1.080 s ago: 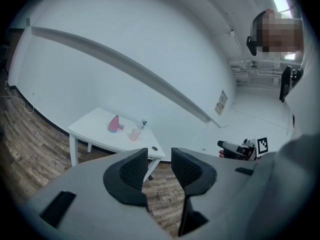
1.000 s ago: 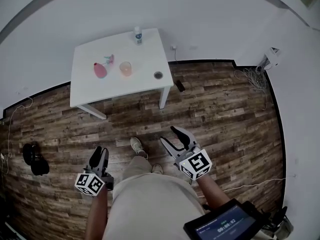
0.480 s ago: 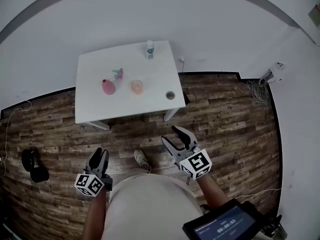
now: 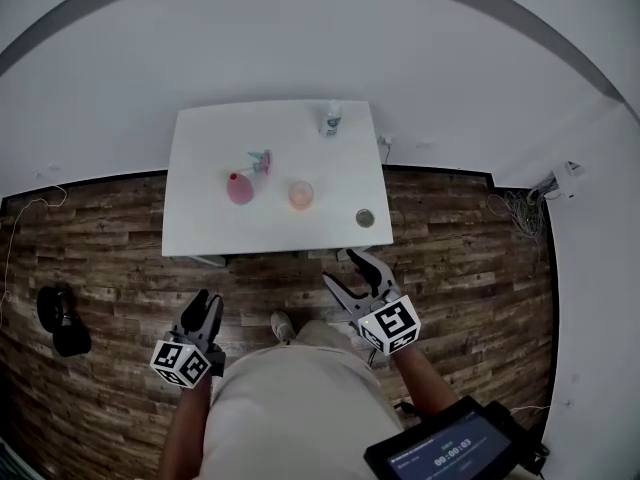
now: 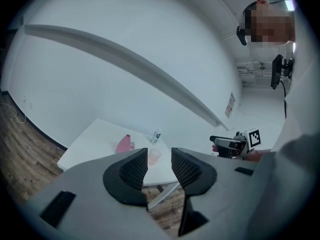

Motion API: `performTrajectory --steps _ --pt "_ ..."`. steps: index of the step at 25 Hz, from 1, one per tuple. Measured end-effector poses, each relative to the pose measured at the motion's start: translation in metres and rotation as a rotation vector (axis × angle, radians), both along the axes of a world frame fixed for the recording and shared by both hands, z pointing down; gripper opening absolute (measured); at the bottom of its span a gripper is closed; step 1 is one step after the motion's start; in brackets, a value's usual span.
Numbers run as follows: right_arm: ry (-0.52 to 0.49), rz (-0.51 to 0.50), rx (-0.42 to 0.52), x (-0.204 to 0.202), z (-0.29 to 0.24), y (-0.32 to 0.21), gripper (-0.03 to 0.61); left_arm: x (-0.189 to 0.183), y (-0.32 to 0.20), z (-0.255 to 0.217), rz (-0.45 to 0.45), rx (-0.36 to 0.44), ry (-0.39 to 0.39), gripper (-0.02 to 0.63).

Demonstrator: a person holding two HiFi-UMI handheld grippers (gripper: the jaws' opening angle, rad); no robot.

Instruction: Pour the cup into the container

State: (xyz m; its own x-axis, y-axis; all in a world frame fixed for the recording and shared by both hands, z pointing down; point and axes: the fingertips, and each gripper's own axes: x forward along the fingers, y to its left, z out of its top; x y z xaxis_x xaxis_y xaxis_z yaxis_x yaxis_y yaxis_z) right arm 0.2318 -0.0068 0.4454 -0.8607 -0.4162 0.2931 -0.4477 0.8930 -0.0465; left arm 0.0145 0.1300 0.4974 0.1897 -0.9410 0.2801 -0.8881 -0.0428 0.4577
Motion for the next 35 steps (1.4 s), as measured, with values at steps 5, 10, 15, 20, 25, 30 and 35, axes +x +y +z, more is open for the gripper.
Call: performTrajectory --steps 5,10,15,20,25,30,35 --pt "0.031 -0.023 0.011 -0.013 0.011 -0.02 0.241 0.0 -0.014 -0.003 0.02 0.002 -0.037 0.143" --pt "0.072 -0.07 0.02 -0.025 0.029 -0.044 0.241 0.0 -0.027 0.002 0.013 -0.02 -0.055 0.143" --pt "0.131 -0.146 0.025 -0.04 0.05 -0.074 0.243 -0.005 -0.048 0.005 -0.031 -0.039 -0.066 0.143" --pt "0.195 -0.243 0.009 -0.056 0.07 -0.114 0.275 -0.01 -0.083 0.002 -0.111 -0.064 -0.055 0.143" --pt "0.259 -0.331 0.002 -0.064 0.1 -0.154 0.307 -0.004 -0.117 0.002 -0.17 -0.092 -0.043 0.143" --pt "0.322 -0.421 0.018 -0.073 0.135 -0.177 0.327 0.004 -0.138 0.005 -0.202 -0.12 -0.055 0.143" --pt "0.371 -0.504 0.039 -0.087 0.171 -0.189 0.334 0.006 -0.151 0.01 -0.235 -0.145 -0.073 0.143"
